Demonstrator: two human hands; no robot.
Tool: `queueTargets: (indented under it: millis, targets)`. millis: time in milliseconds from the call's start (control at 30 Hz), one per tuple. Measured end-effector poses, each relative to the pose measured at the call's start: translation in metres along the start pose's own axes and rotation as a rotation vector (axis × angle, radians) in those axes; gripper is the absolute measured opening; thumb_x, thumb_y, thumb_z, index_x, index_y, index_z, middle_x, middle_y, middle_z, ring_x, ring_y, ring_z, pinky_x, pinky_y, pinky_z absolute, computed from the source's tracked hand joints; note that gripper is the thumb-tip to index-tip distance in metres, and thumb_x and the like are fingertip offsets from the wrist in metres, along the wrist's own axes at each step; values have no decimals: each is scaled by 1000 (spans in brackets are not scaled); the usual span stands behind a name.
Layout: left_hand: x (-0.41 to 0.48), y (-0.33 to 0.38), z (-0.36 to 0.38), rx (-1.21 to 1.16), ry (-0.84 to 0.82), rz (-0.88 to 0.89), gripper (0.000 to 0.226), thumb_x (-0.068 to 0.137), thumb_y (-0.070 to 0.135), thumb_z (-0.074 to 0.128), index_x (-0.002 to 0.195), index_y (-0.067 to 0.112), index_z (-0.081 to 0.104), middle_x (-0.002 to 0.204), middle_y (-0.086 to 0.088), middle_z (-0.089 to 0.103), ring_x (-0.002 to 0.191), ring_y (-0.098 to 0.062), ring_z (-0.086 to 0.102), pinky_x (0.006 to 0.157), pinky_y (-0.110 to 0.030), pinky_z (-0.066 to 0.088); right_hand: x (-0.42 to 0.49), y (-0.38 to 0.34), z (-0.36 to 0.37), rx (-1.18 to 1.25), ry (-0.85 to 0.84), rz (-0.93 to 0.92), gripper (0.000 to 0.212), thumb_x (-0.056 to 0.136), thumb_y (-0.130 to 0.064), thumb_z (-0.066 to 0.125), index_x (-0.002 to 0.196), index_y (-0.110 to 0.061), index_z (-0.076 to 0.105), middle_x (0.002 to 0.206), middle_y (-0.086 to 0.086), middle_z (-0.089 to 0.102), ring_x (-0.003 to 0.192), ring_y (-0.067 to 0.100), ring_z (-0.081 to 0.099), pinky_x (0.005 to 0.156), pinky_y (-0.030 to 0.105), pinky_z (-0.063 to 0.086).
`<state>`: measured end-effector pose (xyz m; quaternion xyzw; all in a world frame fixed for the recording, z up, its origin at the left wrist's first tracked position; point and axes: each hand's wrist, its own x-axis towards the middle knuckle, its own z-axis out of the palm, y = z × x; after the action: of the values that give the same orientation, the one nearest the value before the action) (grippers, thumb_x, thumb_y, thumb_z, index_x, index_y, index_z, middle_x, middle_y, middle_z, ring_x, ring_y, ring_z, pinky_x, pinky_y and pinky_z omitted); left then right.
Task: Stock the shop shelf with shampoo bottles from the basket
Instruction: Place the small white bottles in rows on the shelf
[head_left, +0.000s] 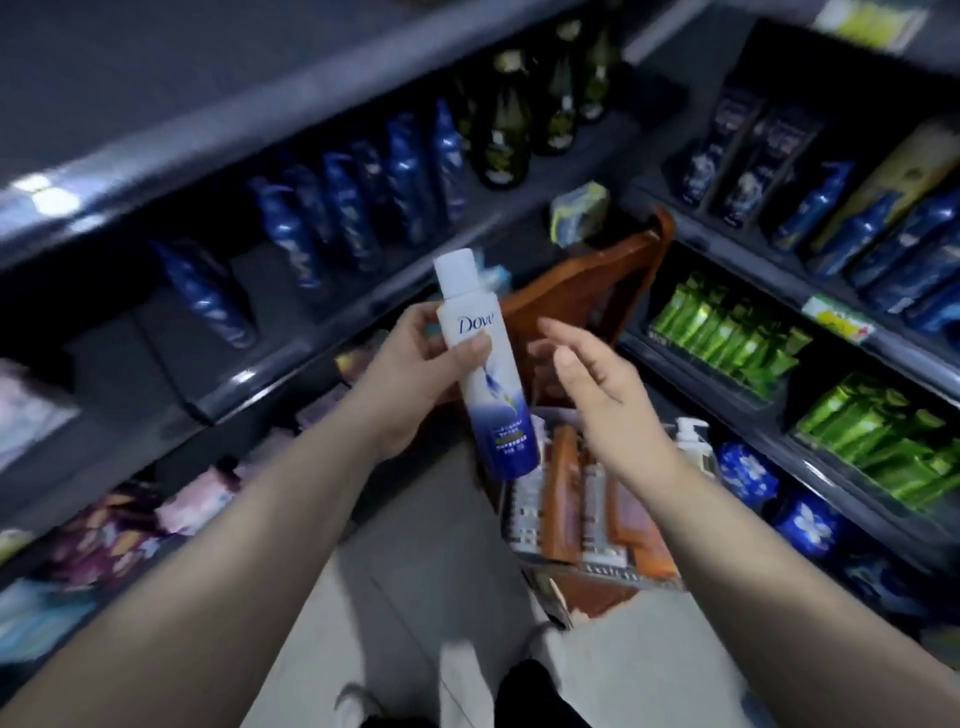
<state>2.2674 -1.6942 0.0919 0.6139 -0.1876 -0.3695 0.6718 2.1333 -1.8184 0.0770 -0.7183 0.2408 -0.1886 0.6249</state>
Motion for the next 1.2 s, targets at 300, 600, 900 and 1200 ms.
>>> queueTargets:
  millis: [300,600,900,1200]
  targets:
    - [-134,94,-178,36,146,226,36,71,17,71,98,11,49,80,4,73,75,-10,68,65,-27,55,17,-180,210,-88,-368,-332,28,95,-17,58,122,-11,60,97,-8,67,81,-8,59,77,12,45]
    - [-267,140,-319,131,404,423,30,81,9,65,109,10,54,91,0,70,78,-5,67,65,-16,51,-34,-279,391,-170,-605,-559,16,84,-22,72,99,-18,71,92,19,71,80,25,69,81,45,58]
    - [-352,154,-423,266,679,487,33,83,5,70,110,22,61,101,-1,73,90,-13,66,82,-25,54,-69,-334,527,90,-789,-618,25,85,-16,71,110,-15,67,85,1,72,74,9,66,73,28,56]
    - [-396,166,-496,274,901,571,41,77,11,68,116,19,59,105,4,71,98,-13,63,88,-25,52,-81,-376,632,22,-1081,-716,8,86,-13,69,95,-13,68,77,-2,73,71,9,66,79,41,57]
